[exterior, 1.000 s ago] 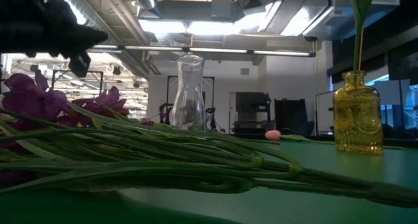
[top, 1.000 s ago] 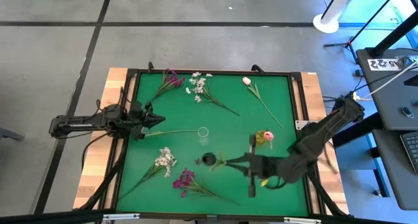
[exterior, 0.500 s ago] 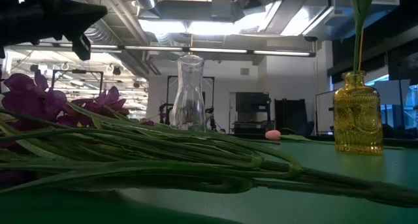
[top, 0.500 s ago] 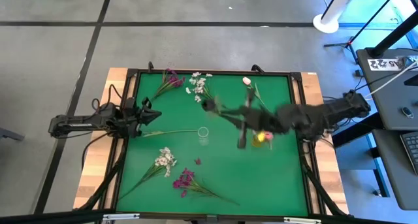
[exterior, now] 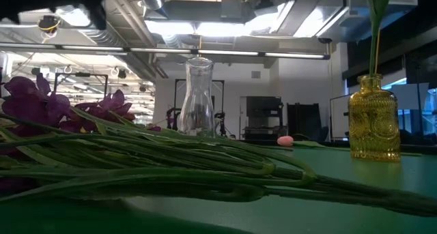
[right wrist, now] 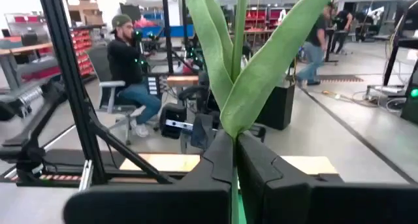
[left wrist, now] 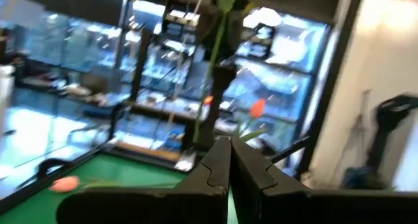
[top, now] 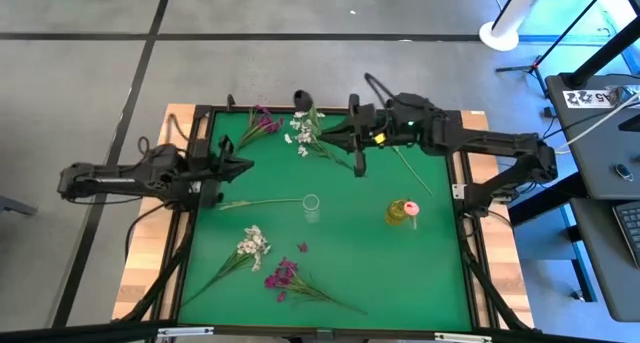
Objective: Sort flowers into vase by color
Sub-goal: Put the bottom black tulip into the transparent vase
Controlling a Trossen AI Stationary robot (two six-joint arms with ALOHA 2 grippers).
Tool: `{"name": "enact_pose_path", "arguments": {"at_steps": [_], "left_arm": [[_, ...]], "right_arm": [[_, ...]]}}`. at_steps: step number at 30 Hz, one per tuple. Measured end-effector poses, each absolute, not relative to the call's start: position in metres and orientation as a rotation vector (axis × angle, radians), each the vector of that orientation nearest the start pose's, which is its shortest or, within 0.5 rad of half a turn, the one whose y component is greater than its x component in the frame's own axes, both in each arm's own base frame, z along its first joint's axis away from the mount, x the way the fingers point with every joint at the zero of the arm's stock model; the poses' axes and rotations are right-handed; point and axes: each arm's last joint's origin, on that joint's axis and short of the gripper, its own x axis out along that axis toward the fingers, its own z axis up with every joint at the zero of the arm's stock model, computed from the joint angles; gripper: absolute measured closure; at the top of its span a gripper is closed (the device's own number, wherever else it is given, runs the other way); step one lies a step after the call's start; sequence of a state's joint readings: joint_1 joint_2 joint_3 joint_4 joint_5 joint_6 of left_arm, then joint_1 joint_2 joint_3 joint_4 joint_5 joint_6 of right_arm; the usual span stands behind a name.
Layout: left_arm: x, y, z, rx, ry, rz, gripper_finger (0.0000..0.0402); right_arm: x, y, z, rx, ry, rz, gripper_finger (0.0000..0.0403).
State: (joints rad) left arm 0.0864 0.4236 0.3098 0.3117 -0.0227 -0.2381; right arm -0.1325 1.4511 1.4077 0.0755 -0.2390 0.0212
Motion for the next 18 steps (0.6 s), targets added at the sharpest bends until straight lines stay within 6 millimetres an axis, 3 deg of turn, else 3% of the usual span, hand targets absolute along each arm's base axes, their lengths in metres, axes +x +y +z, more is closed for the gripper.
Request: {"name": "enact_pose_path", "arguments": {"at_steps": [5, 11, 18], "left_arm": [[0.159, 0.017, 0.270, -0.174, -0.081, 0.204, 0.0401], [0.194, 0.019, 0.290, -0.108, -0.005, 0.176, 0.0399], [0.225, 0.024, 0.300, -0.013, 0.067, 0.235, 0.0331]], "right_arm": [[0.351, -0.038, 0.391, 0.013, -0.044, 0.144, 0.0398], [0.360, -0.040, 0.377, 0.016, -0.053, 0.151, 0.0398], [0.359, -0.039, 0.380, 0.024, -0.072, 0.178, 0.0398]]}}
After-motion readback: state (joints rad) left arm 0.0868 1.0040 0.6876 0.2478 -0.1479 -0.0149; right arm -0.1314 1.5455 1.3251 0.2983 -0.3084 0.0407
